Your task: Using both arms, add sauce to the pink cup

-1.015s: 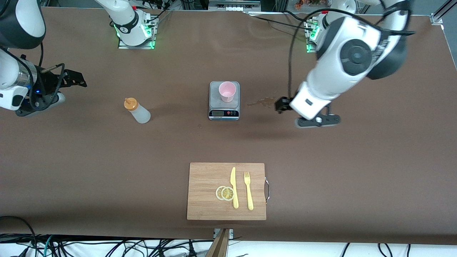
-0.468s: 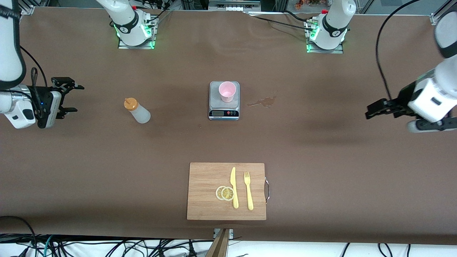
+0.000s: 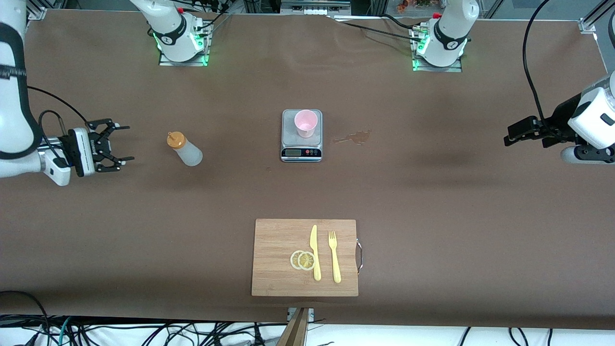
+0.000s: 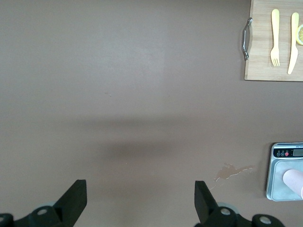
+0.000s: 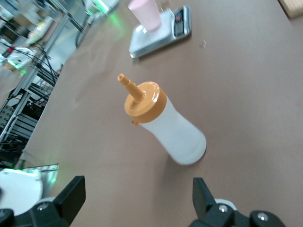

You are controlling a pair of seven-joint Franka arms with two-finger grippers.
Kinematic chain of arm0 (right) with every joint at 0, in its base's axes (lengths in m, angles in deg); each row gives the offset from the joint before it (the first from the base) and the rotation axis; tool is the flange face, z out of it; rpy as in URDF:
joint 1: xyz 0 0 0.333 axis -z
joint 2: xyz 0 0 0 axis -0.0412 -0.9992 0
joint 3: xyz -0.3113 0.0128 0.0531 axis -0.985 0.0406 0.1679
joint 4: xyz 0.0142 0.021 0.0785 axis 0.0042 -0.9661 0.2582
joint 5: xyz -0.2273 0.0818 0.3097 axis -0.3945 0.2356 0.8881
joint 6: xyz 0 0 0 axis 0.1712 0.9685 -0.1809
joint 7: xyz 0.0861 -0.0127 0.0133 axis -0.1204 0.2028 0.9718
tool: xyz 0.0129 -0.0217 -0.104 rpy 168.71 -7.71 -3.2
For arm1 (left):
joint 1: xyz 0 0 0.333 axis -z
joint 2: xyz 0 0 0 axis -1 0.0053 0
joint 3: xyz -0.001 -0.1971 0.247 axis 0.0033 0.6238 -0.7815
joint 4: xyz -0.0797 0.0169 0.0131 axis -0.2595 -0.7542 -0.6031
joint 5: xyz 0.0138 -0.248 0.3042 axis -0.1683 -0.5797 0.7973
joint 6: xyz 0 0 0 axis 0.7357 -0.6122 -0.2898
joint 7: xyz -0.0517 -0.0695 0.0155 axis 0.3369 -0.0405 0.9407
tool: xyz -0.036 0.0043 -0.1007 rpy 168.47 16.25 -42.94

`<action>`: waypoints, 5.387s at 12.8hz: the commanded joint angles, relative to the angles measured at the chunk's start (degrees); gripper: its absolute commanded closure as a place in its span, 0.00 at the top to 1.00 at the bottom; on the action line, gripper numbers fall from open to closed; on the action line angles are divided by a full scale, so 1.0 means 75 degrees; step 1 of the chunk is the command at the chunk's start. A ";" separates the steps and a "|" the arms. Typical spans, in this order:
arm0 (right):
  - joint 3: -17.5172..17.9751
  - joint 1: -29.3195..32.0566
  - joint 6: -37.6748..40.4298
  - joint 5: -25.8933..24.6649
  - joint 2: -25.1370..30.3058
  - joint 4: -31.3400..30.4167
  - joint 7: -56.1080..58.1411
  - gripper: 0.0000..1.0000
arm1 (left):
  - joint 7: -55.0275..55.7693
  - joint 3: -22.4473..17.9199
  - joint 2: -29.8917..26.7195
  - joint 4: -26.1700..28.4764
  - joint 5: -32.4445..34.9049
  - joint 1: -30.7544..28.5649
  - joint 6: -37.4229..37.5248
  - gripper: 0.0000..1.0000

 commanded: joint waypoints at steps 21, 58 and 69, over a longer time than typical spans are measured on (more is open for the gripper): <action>0.0425 -0.0277 0.1203 0.2949 -0.2130 0.0221 0.2113 0.26 | -0.0239 0.0145 0.0089 -0.0112 0.0541 -0.0071 0.0155 1.00; 0.0378 -0.8784 -0.1588 -0.6013 0.0743 0.0419 -1.1073 0.28 | -0.0251 0.0145 0.0100 -0.0135 0.0518 -0.0059 0.0179 1.00; 0.0366 -0.9032 -0.1341 -0.6414 0.0731 0.0467 -1.1450 0.28 | -0.0251 0.0145 0.0100 -0.0135 0.0518 -0.0060 0.0179 1.00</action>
